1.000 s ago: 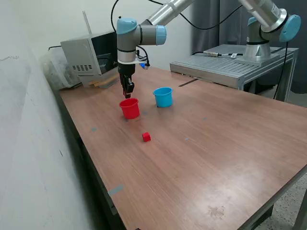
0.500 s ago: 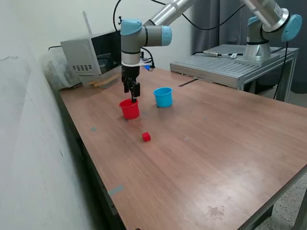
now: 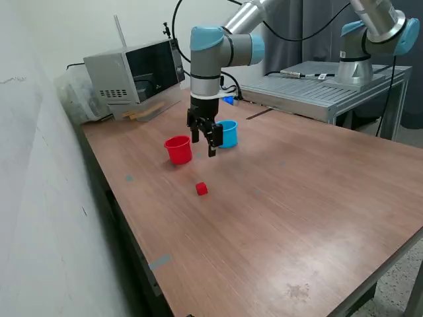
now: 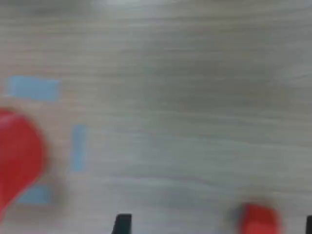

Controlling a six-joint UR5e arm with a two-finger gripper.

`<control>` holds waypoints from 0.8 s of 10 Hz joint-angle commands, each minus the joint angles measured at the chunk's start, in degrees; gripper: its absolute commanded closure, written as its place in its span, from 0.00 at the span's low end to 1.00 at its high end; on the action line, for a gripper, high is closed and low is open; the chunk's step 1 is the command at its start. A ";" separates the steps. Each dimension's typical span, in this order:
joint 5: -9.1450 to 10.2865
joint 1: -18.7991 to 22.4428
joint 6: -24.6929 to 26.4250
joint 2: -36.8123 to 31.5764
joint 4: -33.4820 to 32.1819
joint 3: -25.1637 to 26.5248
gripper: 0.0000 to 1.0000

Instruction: Place red objects in the red bin, and blue objects in the blue bin.

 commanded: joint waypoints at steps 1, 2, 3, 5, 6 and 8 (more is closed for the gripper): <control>8.06 4.00 4.54 0.15 12.64 -3.49 0.00; 7.98 4.01 3.93 0.32 13.30 -4.90 0.00; 7.81 3.92 3.92 0.41 14.78 -6.48 0.00; 7.63 3.05 3.84 2.42 17.86 -10.69 0.00; 7.63 2.08 3.84 3.04 18.66 -12.20 0.00; 8.07 1.72 5.32 3.49 18.49 -13.70 0.00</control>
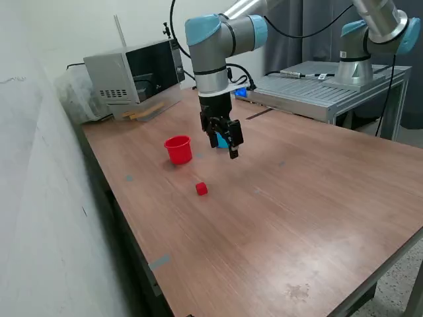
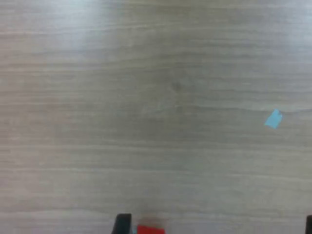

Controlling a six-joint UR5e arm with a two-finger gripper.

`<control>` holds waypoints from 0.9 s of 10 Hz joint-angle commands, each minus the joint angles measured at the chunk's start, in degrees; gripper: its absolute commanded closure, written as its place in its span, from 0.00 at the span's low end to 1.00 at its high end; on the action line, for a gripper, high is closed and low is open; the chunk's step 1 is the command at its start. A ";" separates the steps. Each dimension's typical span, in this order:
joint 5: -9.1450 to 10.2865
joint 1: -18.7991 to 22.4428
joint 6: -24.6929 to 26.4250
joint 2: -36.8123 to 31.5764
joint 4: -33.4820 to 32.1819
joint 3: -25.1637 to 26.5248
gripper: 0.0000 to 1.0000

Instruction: Place red objects in the red bin, and blue objects in the blue bin.

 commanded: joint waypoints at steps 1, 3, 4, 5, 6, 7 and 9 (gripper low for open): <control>0.46 -0.36 2.54 3.49 1.21 -4.77 0.00; 0.37 0.61 2.91 7.38 0.86 -6.98 0.00; 0.37 0.61 2.91 8.69 0.86 -8.46 0.00; 0.37 0.52 2.91 9.66 0.86 -9.52 0.00; 0.37 0.26 2.91 10.63 0.86 -10.58 0.00; 0.37 0.08 2.82 11.16 0.77 -11.46 0.00; 0.46 -1.31 2.82 11.60 -0.71 -11.99 0.00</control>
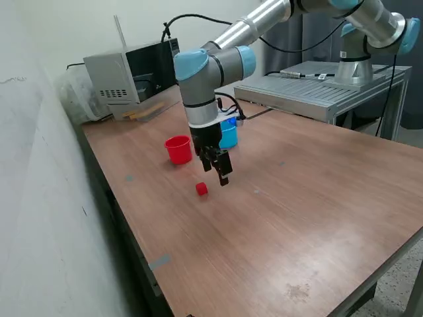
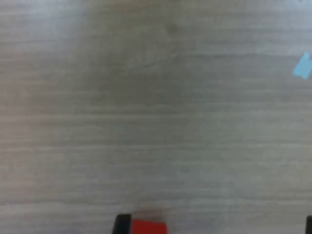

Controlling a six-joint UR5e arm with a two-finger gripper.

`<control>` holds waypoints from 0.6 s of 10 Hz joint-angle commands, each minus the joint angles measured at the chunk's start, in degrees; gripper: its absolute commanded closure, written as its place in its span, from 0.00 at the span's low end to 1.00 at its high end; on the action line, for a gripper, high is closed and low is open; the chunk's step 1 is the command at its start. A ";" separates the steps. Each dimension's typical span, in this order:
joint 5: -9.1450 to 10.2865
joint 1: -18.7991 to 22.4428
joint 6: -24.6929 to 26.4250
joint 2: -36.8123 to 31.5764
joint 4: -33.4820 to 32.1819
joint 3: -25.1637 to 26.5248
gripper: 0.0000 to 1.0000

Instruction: Place red objects in the red bin, and blue objects in the blue bin.

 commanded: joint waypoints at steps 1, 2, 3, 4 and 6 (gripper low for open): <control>0.08 -2.05 -0.15 2.11 -1.86 -1.56 0.00; 0.25 -2.49 -0.24 2.98 -1.95 -1.91 0.00; 0.17 -3.02 -0.24 3.43 -2.30 -2.00 0.00; 0.17 -3.03 -0.50 3.61 -2.91 -2.09 0.00; 0.17 -2.85 -0.50 4.22 -3.36 -2.97 0.00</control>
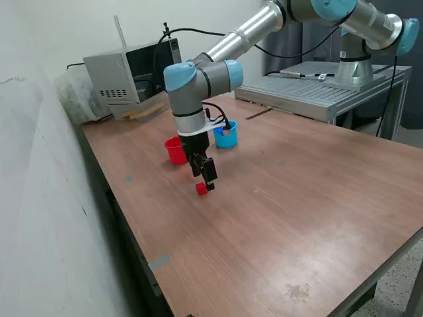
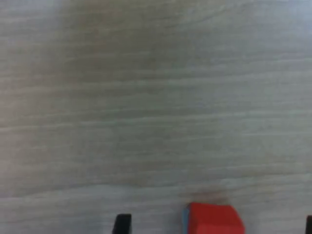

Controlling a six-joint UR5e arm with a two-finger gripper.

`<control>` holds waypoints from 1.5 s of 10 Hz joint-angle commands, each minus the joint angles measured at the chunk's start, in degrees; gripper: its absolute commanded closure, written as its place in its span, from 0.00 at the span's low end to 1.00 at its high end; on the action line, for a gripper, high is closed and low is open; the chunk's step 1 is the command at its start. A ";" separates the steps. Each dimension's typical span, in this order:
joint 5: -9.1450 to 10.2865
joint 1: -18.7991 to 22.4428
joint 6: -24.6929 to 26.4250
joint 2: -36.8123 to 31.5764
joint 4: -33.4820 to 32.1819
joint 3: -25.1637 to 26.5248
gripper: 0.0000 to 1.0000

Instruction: Place red objects in the red bin, and blue objects in the blue bin.

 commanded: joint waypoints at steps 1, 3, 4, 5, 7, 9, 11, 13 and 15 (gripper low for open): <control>0.01 0.02 -0.15 1.35 -0.90 -0.87 0.00; 0.01 0.46 -0.32 1.35 -0.90 -1.30 0.00; 0.01 0.46 -0.32 1.44 -0.90 -1.48 0.00; 0.01 0.46 -0.32 1.44 -0.90 -1.48 0.00; -0.16 0.46 -0.41 1.61 -0.99 -1.31 1.00; -0.42 0.46 -0.41 1.70 -1.86 -1.22 1.00; -0.69 0.46 -0.50 1.70 -1.87 -1.31 1.00; -0.95 0.46 -0.67 1.70 -1.87 -1.48 1.00; -6.03 0.64 -1.38 0.57 -1.78 -1.05 1.00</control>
